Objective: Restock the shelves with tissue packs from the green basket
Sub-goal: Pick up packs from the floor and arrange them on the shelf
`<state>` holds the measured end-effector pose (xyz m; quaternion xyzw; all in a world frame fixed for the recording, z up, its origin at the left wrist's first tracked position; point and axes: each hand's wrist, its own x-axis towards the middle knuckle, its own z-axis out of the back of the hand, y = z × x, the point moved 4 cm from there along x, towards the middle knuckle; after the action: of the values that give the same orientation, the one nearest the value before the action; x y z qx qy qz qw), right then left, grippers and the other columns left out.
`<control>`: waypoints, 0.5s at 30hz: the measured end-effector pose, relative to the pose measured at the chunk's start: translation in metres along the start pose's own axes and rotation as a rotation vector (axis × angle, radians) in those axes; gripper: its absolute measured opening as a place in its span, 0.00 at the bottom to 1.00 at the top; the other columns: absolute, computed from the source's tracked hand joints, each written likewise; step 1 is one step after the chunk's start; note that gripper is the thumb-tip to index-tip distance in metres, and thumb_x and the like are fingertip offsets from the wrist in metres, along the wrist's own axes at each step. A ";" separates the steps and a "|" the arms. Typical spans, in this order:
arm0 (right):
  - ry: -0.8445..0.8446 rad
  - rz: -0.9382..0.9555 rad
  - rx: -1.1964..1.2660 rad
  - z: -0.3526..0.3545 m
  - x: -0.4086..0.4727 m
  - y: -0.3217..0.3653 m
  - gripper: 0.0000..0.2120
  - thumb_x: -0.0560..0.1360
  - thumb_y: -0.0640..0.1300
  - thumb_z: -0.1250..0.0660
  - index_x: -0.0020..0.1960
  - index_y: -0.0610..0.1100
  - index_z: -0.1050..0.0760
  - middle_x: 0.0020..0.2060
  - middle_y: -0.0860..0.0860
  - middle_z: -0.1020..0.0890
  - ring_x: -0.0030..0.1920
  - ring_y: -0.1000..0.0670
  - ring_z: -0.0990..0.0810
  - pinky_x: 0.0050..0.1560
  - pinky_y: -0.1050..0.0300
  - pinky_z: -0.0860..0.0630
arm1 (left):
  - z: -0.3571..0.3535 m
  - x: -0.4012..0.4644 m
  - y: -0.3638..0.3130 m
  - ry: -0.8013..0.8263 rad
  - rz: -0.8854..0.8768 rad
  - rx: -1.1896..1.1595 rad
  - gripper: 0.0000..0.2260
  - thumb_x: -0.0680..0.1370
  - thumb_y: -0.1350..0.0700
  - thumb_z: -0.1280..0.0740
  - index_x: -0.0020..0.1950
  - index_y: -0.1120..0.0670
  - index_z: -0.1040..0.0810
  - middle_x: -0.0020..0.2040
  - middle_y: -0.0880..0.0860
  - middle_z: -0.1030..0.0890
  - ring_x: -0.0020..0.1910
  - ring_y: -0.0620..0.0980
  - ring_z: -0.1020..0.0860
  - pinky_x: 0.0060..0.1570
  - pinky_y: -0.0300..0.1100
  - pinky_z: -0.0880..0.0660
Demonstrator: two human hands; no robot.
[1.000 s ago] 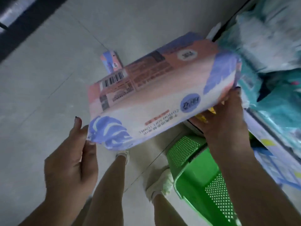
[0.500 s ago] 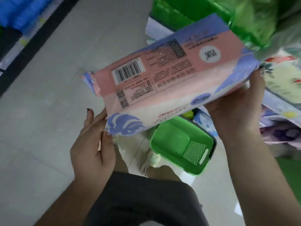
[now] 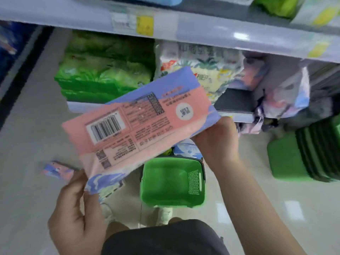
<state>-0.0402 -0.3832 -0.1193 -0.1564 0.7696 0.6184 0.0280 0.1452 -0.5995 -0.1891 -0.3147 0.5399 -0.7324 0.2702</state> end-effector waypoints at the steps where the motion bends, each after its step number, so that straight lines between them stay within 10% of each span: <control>1: -0.061 -0.001 0.074 0.014 0.000 0.004 0.40 0.77 0.27 0.49 0.17 0.60 0.27 0.18 0.64 0.26 0.21 0.66 0.27 0.24 0.74 0.31 | -0.011 -0.002 -0.012 0.051 -0.001 -0.039 0.19 0.75 0.42 0.36 0.54 0.57 0.21 0.50 0.58 0.17 0.50 0.58 0.19 0.53 0.58 0.25; 5: -0.059 0.046 0.135 0.076 -0.002 0.007 0.19 0.74 0.41 0.48 0.45 0.50 0.18 0.45 0.50 0.17 0.46 0.50 0.20 0.44 0.57 0.24 | -0.060 -0.009 -0.058 0.247 -0.132 -0.097 0.14 0.69 0.50 0.37 0.52 0.35 0.24 0.49 0.31 0.20 0.49 0.31 0.23 0.52 0.27 0.30; 11: -0.236 0.018 -0.069 0.172 -0.012 0.015 0.21 0.69 0.32 0.48 0.57 0.37 0.25 0.53 0.40 0.19 0.54 0.41 0.22 0.52 0.47 0.25 | -0.133 -0.022 -0.071 0.446 -0.132 -0.028 0.13 0.68 0.31 0.35 0.49 0.32 0.27 0.48 0.30 0.21 0.47 0.33 0.22 0.47 0.29 0.27; 15: -0.344 -0.025 -0.151 0.212 -0.014 0.013 0.23 0.69 0.24 0.47 0.54 0.41 0.22 0.46 0.46 0.16 0.48 0.47 0.20 0.47 0.56 0.22 | -0.177 -0.031 -0.088 0.515 -0.207 0.027 0.07 0.69 0.41 0.33 0.44 0.36 0.29 0.45 0.30 0.22 0.45 0.29 0.24 0.43 0.24 0.30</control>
<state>-0.0620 -0.1741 -0.1531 -0.0594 0.7028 0.6918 0.1549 0.0273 -0.4431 -0.1483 -0.1680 0.5460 -0.8191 0.0518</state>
